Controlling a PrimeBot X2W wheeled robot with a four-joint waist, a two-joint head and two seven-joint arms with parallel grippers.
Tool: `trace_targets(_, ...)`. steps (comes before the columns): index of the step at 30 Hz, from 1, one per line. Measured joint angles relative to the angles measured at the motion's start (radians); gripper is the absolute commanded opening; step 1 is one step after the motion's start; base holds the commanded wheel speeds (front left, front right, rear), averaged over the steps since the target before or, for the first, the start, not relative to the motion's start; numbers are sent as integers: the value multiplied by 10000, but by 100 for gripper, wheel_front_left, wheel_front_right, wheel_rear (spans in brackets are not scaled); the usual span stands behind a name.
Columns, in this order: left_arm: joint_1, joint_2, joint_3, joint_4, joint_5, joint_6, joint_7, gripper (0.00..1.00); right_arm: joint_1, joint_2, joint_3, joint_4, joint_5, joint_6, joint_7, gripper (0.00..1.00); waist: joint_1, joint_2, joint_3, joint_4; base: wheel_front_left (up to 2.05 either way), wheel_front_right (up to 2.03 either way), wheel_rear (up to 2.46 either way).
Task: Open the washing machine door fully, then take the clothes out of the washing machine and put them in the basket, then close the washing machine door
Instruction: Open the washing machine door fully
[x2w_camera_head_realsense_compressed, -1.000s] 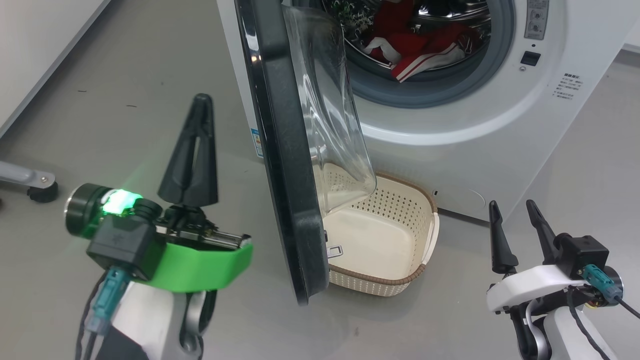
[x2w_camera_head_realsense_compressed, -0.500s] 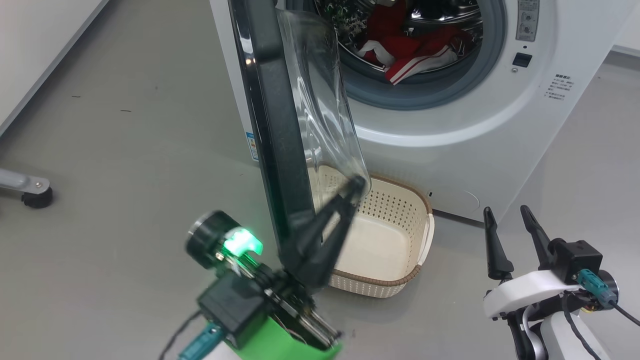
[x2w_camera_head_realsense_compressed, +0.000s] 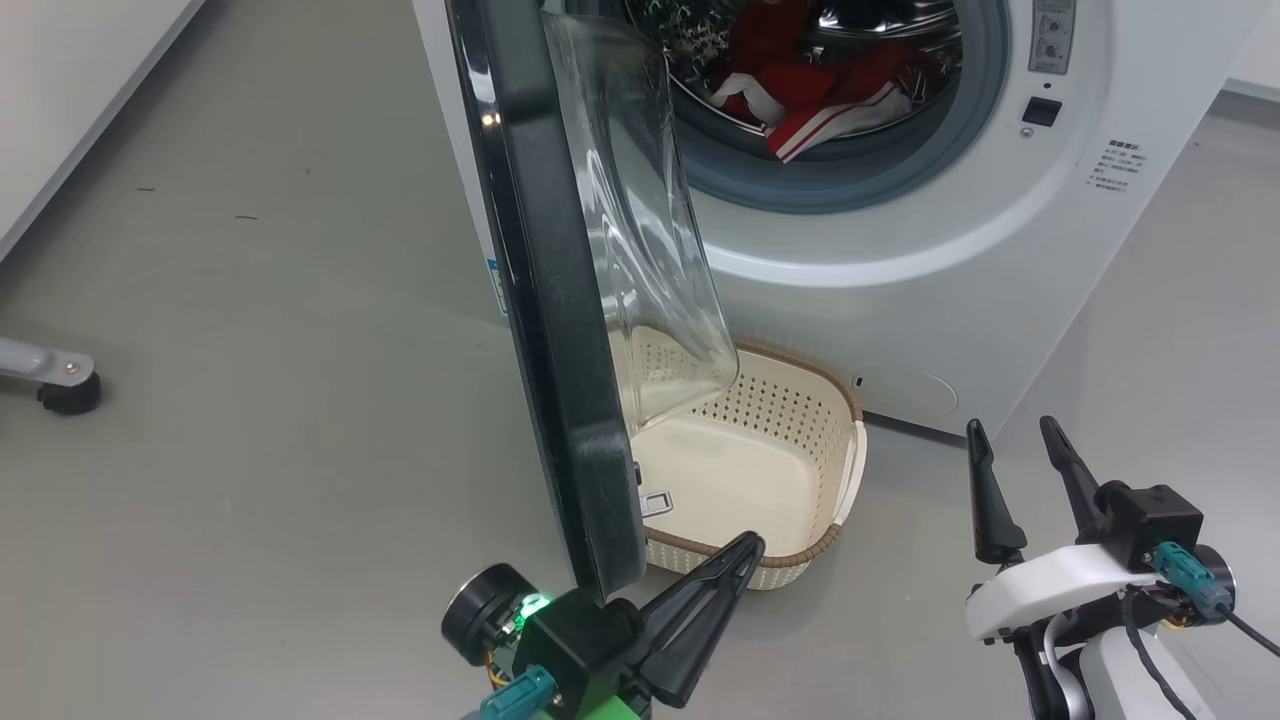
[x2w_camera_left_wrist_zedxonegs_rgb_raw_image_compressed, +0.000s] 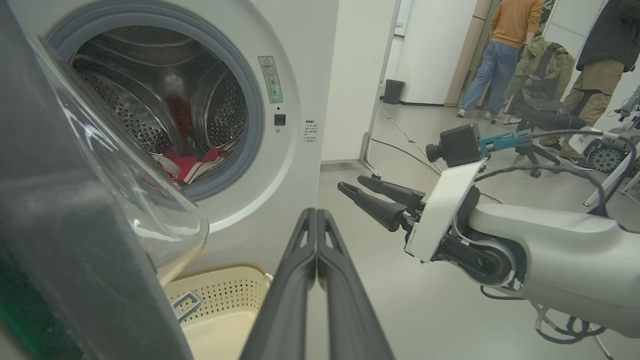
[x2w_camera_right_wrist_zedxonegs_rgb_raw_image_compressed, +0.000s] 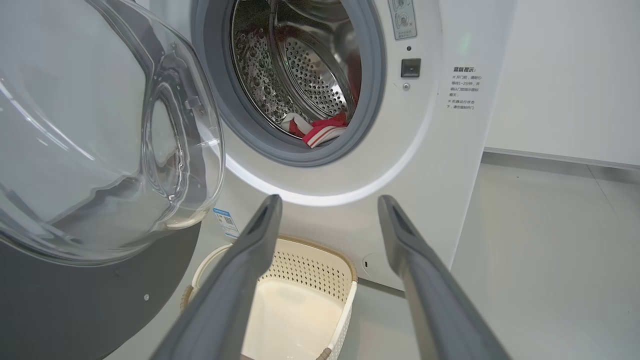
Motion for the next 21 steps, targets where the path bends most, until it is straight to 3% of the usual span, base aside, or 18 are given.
trace_targets(13,241,92,717,591,59,625,351,0,-1,75,-127,61,-132,71,0,100,0,0,129,-106,0,0,0)
trace_targets(21,241,75,955,821,61,796,349,0,-2,109,-201,105,-174,155,0,100,0,0,166,-188,0,0,0)
